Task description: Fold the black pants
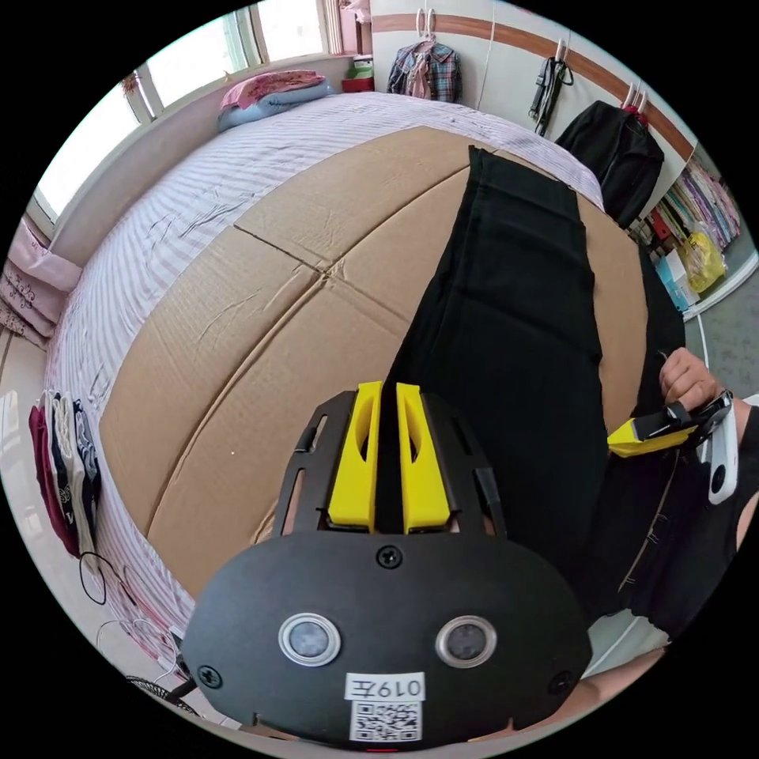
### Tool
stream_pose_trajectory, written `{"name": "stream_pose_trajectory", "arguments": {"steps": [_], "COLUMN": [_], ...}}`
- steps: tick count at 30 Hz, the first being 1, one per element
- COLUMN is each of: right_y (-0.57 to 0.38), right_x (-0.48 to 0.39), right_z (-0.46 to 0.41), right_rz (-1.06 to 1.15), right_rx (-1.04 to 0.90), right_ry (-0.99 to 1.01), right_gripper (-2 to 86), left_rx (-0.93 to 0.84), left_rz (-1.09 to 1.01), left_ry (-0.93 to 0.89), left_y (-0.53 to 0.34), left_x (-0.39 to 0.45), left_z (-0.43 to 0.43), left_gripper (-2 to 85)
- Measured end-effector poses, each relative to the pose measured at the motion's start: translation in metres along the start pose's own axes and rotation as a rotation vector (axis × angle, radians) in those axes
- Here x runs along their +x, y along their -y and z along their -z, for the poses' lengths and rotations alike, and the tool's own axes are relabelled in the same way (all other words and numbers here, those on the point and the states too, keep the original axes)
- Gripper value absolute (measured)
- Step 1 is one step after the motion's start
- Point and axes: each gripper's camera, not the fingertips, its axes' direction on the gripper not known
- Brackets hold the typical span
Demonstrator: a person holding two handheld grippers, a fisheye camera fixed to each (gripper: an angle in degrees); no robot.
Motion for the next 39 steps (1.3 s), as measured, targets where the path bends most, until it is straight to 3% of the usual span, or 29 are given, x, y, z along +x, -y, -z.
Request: {"name": "stream_pose_trajectory", "arguments": {"steps": [5, 10, 19, 30, 39], "right_y": [-0.051, -0.080, -0.100, -0.129, -0.137], "right_x": [0.035, 0.050, 0.061, 0.142, 0.156], "right_z": [-0.006, -0.018, -0.031, -0.001, 0.004], "right_rz": [0.011, 0.122, 0.280, 0.079, 0.113], "right_rx": [-0.074, -0.153, -0.138, -0.044, -0.074], "right_ry": [-0.006, -0.054, -0.146, -0.047, -0.098], "right_gripper": [5.7, 6.6, 5.3, -0.9, -0.6], "left_rx": [0.075, -0.019, -0.044, -0.065, -0.078], "left_rz": [-0.021, -0.047, -0.034, -0.125, -0.067], "left_ry": [-0.144, -0.074, -0.136, 0.036, -0.022], "left_y": [0.036, 0.085, 0.116, 0.136, 0.147], "left_x": [0.010, 0.031, 0.036, 0.075, 0.072], "left_z": [-0.002, -0.040, -0.064, -0.077, -0.087], "left_gripper": [8.6, 9.8, 6.9, 1.1, 1.4]}}
